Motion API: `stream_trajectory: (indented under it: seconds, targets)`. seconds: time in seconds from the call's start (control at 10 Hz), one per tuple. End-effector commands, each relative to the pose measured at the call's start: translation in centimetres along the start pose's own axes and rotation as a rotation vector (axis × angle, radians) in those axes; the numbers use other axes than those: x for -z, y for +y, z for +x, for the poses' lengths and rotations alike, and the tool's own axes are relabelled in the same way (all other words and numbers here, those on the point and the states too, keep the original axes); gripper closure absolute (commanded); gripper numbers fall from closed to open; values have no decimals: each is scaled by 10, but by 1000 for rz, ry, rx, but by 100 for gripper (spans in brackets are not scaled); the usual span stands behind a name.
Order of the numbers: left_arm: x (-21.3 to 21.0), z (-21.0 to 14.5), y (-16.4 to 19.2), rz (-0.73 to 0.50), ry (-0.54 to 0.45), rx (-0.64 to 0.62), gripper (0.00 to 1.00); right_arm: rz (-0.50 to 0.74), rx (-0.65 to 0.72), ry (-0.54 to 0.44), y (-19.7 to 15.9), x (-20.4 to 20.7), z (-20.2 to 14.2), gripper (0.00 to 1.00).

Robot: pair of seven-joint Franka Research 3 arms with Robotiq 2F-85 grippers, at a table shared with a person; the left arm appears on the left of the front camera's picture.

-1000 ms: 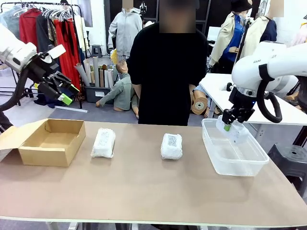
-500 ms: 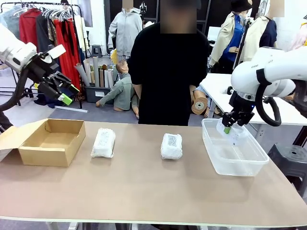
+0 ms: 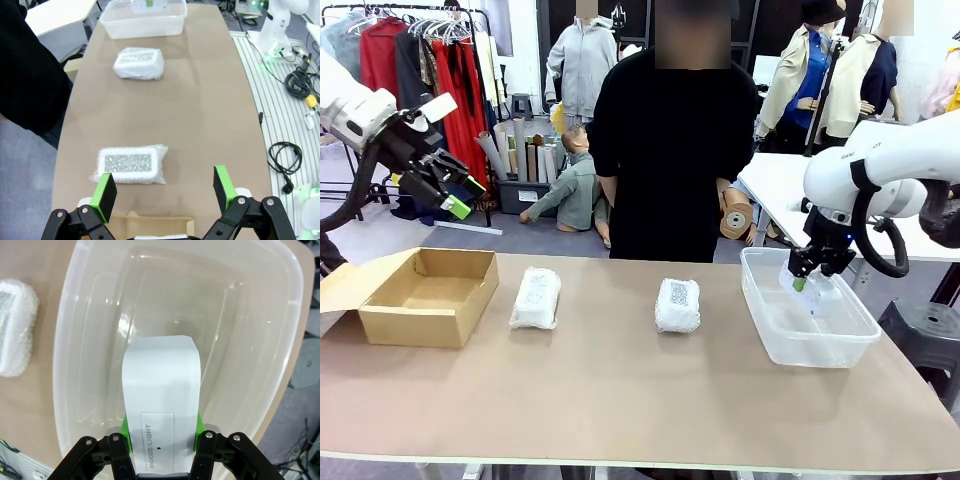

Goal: Separate and place wrapped and unwrapped clocks.
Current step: If the picked Digital clock is wrapped, place it in the Package Box ; if not, place it in the Organizing box.

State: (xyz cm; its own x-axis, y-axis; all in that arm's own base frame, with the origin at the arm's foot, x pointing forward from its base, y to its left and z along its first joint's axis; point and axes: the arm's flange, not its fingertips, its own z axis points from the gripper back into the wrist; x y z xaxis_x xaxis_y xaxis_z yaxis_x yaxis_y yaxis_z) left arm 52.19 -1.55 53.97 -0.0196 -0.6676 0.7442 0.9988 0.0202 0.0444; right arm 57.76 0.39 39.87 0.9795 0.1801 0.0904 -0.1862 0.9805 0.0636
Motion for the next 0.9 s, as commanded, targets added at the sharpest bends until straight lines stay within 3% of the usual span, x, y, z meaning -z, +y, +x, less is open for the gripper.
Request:
stream_trajectory:
  seconds: [0.0, 0.8]
  targets:
    - [-1, 1, 0, 5, -3, 1, 0, -23, 46, 0, -2, 2, 14, 100]
    - [-1, 1, 0, 5, -3, 1, 0, -29, 88, 76, 3, 45, 13, 100]
